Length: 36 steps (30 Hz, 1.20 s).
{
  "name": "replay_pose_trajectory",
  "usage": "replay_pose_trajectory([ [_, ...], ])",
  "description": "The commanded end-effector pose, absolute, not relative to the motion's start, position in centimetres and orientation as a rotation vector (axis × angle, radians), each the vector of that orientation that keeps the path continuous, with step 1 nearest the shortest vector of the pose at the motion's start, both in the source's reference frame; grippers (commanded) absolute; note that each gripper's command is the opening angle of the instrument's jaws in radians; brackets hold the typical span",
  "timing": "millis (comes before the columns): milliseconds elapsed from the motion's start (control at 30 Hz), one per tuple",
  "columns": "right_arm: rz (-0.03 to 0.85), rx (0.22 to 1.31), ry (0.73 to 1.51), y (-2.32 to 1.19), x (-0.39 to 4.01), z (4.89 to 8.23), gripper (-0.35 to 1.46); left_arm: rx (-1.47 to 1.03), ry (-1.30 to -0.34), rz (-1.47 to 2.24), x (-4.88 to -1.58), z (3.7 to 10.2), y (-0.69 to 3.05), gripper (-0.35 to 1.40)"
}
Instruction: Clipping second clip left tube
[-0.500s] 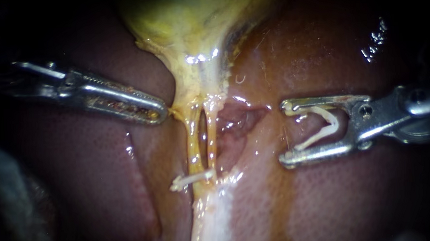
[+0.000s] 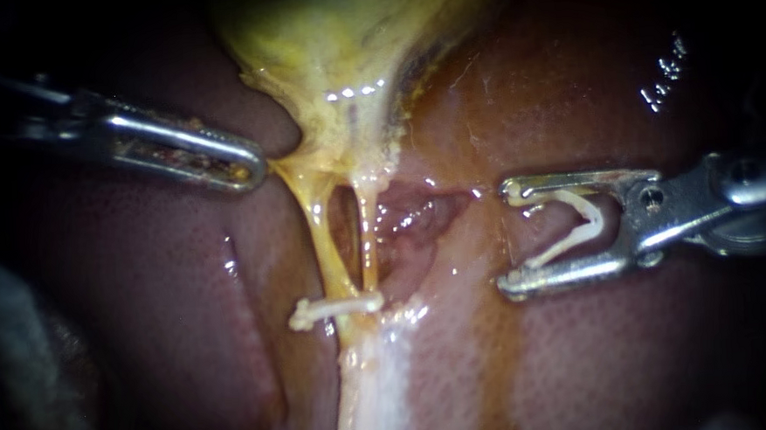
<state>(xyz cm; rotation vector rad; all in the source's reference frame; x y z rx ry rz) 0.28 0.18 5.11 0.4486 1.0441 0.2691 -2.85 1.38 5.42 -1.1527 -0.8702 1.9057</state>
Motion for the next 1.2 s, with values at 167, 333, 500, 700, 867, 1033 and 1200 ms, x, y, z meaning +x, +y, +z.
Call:
replay_pose_trajectory([
  [167, 0.264, 0.459, 1.045, 0.18, 0.31, 5.11, 0.5, -1.159, -0.864, 1.906, -2.83, 5.36, 1.37, -0.35],
  [333, 0.252, 0.485, 1.047, 0.17, 0.47, 5.1, 0.5, -1.159, -0.864, 1.906, -2.83, 5.36, 1.37, -0.35],
  [500, 0.251, 0.519, 1.046, 0.1, 0.71, 5.09, 0.5, -1.159, -0.863, 1.906, -2.83, 5.37, 1.36, -0.35],
  [700, 0.268, 0.598, 1.032, 0.01, 1.03, 5.13, 0.49, -1.159, -0.862, 1.906, -2.84, 5.37, 1.36, -0.35],
  [867, 0.258, 0.649, 1.026, -0.03, 1.26, 5.2, 0.48, -1.159, -0.861, 1.906, -2.85, 5.38, 1.36, -0.35],
  [1033, 0.261, 0.69, 1.016, -0.05, 1.43, 5.3, 0.46, -1.159, -0.86, 1.906, -2.86, 5.38, 1.36, -0.35],
  [1200, 0.265, 0.733, 1.012, -0.02, 1.55, 5.44, 0.46, -1.159, -0.86, 1.906, -2.86, 5.38, 1.35, -0.35],
])
